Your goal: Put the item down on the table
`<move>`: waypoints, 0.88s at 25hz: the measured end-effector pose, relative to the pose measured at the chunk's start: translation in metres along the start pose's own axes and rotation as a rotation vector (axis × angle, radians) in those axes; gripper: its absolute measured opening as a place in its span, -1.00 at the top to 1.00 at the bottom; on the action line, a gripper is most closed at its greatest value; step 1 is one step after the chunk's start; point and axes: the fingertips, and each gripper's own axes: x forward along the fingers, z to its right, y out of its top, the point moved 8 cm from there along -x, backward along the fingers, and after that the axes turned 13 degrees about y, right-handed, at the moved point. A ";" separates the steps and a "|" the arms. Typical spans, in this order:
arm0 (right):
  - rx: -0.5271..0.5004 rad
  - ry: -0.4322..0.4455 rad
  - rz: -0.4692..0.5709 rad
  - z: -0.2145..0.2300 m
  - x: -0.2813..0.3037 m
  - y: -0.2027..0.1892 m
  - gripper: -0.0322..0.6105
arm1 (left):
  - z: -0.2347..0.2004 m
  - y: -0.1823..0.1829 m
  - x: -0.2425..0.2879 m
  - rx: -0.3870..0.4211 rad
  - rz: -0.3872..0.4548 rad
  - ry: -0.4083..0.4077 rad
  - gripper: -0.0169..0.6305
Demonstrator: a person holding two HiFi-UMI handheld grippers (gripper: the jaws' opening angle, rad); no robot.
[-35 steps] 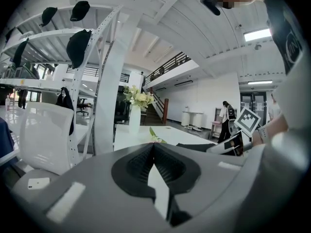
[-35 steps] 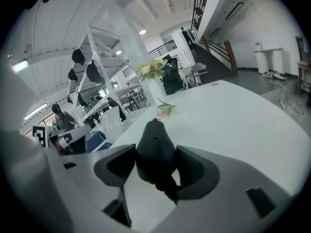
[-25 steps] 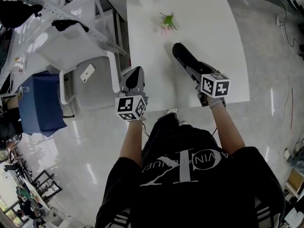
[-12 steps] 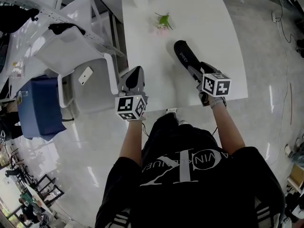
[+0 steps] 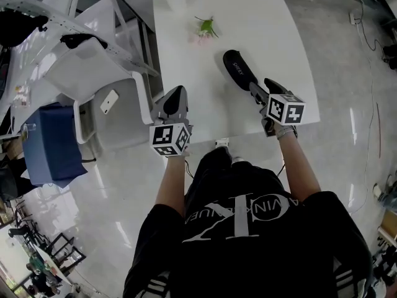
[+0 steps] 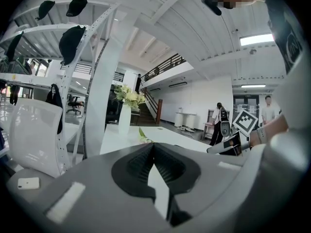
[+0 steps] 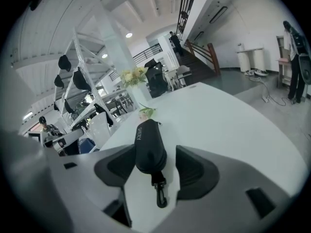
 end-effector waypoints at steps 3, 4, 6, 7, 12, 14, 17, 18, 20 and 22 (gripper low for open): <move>-0.014 0.008 0.024 -0.002 -0.009 0.002 0.16 | 0.005 0.003 -0.002 -0.001 0.009 -0.006 0.91; -0.020 0.012 0.031 -0.003 -0.012 0.003 0.21 | 0.007 0.004 -0.003 -0.001 0.012 -0.008 0.91; -0.031 0.018 0.046 -0.005 -0.018 0.004 0.40 | 0.010 0.005 -0.005 -0.002 0.018 -0.011 0.91; -0.039 0.021 0.053 -0.006 -0.021 0.004 0.48 | 0.012 0.006 -0.007 -0.001 0.020 -0.013 0.91; -0.109 0.042 0.086 -0.016 -0.039 0.008 0.73 | 0.019 0.009 -0.017 0.002 0.036 -0.014 0.91; -0.147 0.050 0.093 -0.022 -0.046 0.009 0.74 | 0.022 0.011 -0.022 0.000 0.046 -0.013 0.91; -0.202 0.053 0.103 -0.028 -0.055 0.011 0.75 | 0.026 0.013 -0.028 -0.003 0.061 -0.010 0.91; -0.217 0.052 0.108 -0.030 -0.057 0.011 0.75 | 0.027 0.014 -0.030 -0.004 0.065 -0.009 0.91; -0.244 0.051 0.121 -0.034 -0.063 0.012 0.76 | 0.030 0.015 -0.035 -0.006 0.073 -0.007 0.91; -0.265 0.050 0.133 -0.038 -0.069 0.012 0.76 | 0.032 0.017 -0.040 -0.005 0.080 -0.004 0.91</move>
